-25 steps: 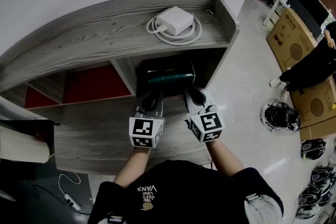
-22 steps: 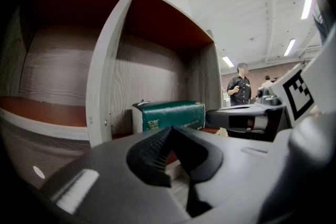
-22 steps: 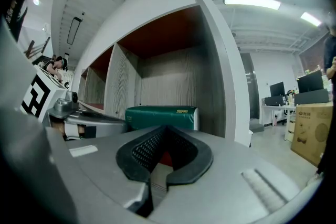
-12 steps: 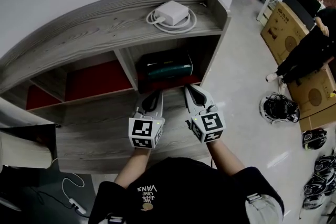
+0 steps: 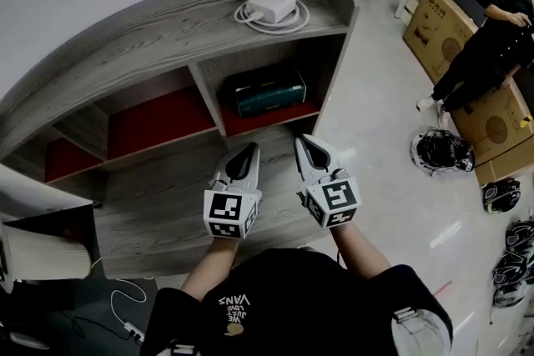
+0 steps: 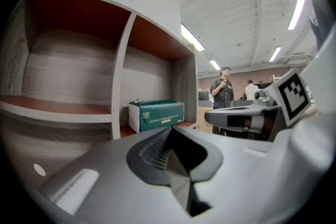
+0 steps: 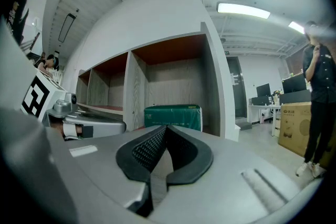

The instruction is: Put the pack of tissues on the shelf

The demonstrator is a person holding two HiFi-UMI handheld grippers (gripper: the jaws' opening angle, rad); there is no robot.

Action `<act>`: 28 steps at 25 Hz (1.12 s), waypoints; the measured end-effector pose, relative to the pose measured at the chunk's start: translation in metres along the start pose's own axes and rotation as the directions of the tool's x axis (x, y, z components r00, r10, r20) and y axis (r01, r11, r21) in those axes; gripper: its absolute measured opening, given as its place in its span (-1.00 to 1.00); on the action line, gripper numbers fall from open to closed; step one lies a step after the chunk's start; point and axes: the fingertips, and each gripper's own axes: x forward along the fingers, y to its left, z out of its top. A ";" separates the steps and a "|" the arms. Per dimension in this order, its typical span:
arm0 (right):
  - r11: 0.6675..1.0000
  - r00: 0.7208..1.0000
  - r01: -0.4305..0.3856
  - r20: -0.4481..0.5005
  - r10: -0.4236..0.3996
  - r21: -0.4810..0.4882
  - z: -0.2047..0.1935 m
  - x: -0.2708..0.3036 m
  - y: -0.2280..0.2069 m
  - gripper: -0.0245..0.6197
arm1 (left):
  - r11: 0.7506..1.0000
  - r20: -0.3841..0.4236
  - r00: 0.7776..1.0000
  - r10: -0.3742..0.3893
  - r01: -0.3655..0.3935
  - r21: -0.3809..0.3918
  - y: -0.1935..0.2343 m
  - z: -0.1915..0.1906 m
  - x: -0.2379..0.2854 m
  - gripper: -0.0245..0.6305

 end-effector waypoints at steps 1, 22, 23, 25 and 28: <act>1.000 1.000 0.006 0.002 -0.006 0.001 0.000 -0.003 0.003 -0.91 | 1.000 0.002 1.000 -0.007 0.007 0.001 0.000 0.000 -0.004 -0.77; 0.987 0.987 0.160 0.011 -0.161 0.026 -0.008 -0.061 0.053 -0.91 | 0.991 0.029 0.991 -0.132 0.132 0.013 -0.006 -0.010 -0.070 -0.77; 0.986 0.986 0.167 0.011 -0.167 0.027 -0.009 -0.063 0.055 -0.91 | 0.990 0.029 0.990 -0.141 0.140 0.014 -0.006 -0.011 -0.073 -0.77; 0.984 0.984 0.178 0.010 -0.178 0.027 -0.010 -0.067 0.060 -0.91 | 0.988 0.030 0.987 -0.157 0.157 0.016 -0.006 -0.012 -0.077 -0.77; 0.982 0.982 0.189 0.009 -0.190 0.028 -0.012 -0.073 0.068 -0.91 | 0.984 0.035 0.983 -0.178 0.178 0.014 -0.006 -0.013 -0.086 -0.77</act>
